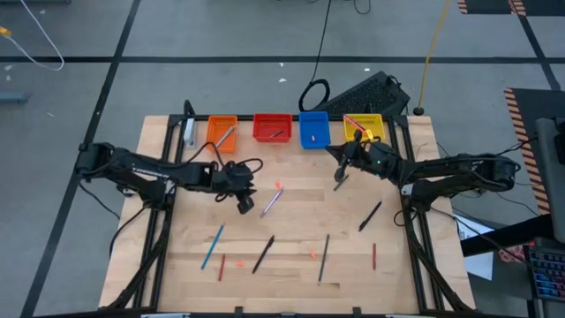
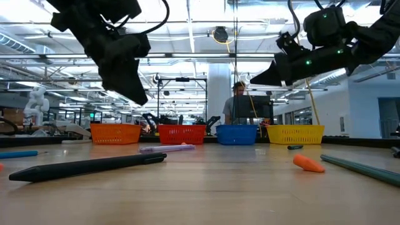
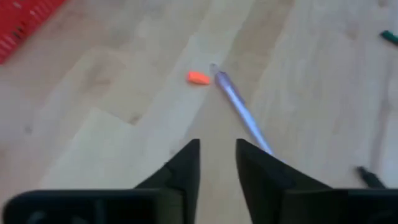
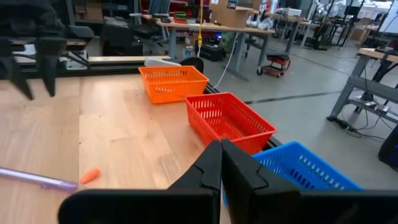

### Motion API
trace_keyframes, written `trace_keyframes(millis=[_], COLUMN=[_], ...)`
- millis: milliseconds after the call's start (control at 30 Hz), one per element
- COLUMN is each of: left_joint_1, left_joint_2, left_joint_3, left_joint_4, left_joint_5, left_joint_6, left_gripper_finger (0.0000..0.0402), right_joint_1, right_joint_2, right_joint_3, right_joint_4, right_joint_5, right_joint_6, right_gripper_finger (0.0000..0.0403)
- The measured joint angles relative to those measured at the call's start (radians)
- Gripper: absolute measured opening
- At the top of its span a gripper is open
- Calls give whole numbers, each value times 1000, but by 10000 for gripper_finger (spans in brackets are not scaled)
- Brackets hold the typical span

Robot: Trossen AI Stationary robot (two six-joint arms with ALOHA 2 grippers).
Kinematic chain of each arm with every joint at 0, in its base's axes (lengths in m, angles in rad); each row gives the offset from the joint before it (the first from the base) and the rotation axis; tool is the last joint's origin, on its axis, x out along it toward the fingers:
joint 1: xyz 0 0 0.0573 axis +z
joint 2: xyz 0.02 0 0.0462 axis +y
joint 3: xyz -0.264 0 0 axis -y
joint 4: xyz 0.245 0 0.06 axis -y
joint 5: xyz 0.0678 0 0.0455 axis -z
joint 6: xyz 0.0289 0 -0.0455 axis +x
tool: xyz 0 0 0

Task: Sort crayons/erasers/pens/pencils in bins
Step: Put the purple pen into the orange basket

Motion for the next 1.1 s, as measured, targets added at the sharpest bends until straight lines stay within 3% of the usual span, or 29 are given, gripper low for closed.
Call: trace_keyframes(millis=[233, 467, 767, 1100], left_joint_1=[-51, -55, -61, -60], left_joint_2=[55, 173, 343, 457], left_joint_3=[2, 20, 109, 186], left_joint_4=[111, 154, 162, 98], left_joint_5=[-1, -6, -7, -62], left_joint_6=[-70, -101, -138, -165], left_gripper_finger=[180, 207, 219, 192], right_joint_1=[0, 0, 0, 0], right_joint_2=[0, 0, 0, 0], right_joint_3=[0, 1, 1, 1], right_joint_4=[3, 11, -3, -2], right_joint_5=[0, 0, 0, 0], right_joint_6=[-6, -9, -16, -17], right_gripper_finger=[1, 0, 0, 0])
